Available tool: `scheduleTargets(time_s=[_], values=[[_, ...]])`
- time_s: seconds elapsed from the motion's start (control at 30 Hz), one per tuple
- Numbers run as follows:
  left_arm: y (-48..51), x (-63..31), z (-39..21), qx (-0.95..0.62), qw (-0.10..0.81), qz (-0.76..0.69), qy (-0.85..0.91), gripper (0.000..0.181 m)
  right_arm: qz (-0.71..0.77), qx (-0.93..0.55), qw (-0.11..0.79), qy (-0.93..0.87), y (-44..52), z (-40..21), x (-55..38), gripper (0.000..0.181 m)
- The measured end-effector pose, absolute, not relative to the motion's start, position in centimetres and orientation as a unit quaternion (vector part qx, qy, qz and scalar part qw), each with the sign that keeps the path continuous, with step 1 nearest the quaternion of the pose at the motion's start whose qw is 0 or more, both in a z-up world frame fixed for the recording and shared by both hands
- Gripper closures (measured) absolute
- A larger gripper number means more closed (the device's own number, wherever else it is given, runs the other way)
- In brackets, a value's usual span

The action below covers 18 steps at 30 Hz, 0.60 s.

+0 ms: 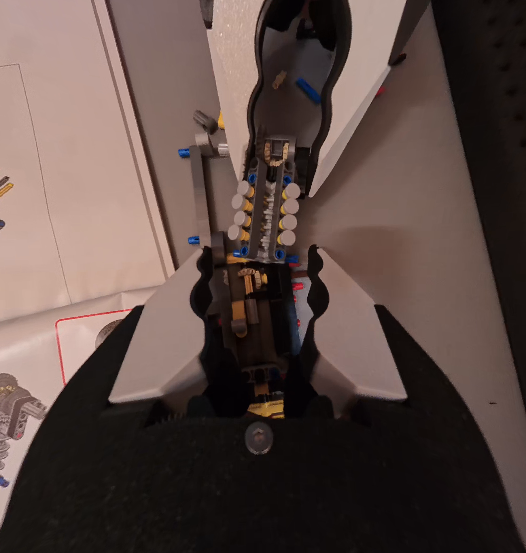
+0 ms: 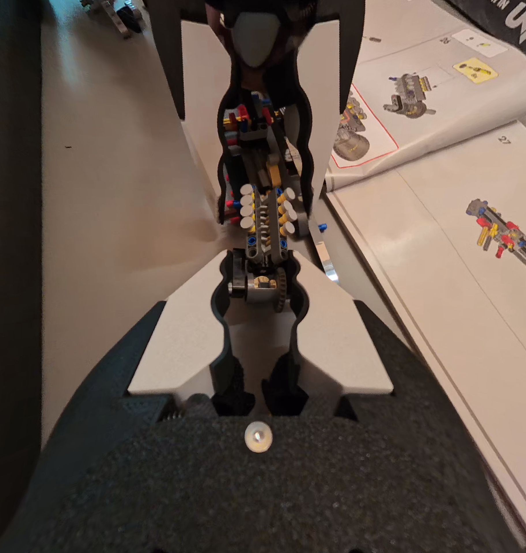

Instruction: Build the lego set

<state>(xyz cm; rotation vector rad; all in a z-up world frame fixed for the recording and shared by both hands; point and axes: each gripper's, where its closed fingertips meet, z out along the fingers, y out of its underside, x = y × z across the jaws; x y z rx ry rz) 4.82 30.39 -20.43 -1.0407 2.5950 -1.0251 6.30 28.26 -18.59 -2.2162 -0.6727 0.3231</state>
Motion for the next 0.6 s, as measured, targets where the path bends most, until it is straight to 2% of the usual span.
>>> scheduleTargets(time_s=[0.3,0.6], values=[[30.6,4.9,-20.6,-0.323,0.093,-0.337,0.880,0.132,0.125,-0.883,0.355,-0.281,28.5,-19.1,6.5,0.146],[30.7,5.0,-20.6,-0.306,0.100,-0.342,0.883,0.133,0.067,-0.881,0.346,-0.315,28.3,-19.7,7.3,0.146]])
